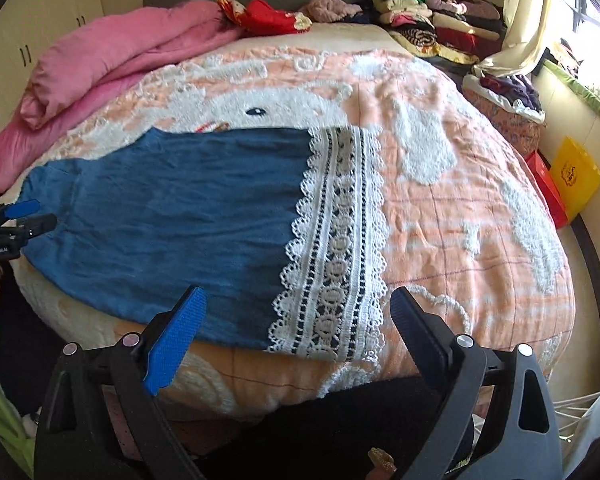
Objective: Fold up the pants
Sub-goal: 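Spread the pants flat with both grippers and open them above the pants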
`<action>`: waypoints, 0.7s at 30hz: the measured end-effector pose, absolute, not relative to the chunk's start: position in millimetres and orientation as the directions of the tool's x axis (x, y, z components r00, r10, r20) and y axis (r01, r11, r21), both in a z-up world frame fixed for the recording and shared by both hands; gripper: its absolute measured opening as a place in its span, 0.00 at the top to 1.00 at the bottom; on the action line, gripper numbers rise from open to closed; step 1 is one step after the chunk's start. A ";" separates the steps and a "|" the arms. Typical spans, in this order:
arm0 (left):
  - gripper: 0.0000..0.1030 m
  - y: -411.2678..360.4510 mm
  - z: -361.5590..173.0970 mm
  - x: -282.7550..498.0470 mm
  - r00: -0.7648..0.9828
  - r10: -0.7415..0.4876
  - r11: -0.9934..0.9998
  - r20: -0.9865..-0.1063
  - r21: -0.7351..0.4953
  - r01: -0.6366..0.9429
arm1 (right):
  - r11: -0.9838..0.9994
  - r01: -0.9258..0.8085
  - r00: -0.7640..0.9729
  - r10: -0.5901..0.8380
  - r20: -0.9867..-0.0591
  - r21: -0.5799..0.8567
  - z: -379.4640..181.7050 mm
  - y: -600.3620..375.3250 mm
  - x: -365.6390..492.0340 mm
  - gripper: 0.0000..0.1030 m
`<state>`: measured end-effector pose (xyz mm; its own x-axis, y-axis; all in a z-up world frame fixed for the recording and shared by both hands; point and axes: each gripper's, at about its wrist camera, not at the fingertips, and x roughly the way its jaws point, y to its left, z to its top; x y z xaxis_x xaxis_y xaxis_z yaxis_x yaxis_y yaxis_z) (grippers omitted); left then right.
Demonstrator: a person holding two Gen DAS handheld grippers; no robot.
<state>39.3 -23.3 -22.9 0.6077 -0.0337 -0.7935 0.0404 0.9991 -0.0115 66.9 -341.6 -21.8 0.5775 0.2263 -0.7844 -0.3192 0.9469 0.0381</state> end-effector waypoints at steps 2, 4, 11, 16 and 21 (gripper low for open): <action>0.11 -25.7 -18.2 38.2 0.615 -0.036 0.999 -0.788 -0.009 0.046 | 0.946 -0.321 0.589 0.233 -0.773 0.040 -15.8 -340.5 63.8 0.08; 0.10 -27.7 -14.7 37.4 0.621 -0.038 0.999 -0.783 -0.009 0.050 | 0.948 -0.316 0.599 0.231 -0.767 0.038 -11.3 -341.2 61.8 0.06; 0.10 -36.9 -2.9 33.9 0.639 -0.050 0.998 -0.768 -0.007 0.070 | 0.954 -0.295 0.624 0.237 -0.744 0.056 -2.0 -350.4 55.9 0.05; 0.09 -45.3 5.0 33.0 0.649 -0.067 0.996 -0.758 -0.014 0.086 | 0.960 -0.272 0.650 0.235 -0.722 0.067 5.1 -356.6 52.3 0.05; 0.09 -58.1 12.7 35.9 0.657 -0.083 0.993 -0.749 -0.008 0.116 | 0.966 -0.249 0.676 0.228 -0.701 0.073 13.3 -364.5 48.5 0.05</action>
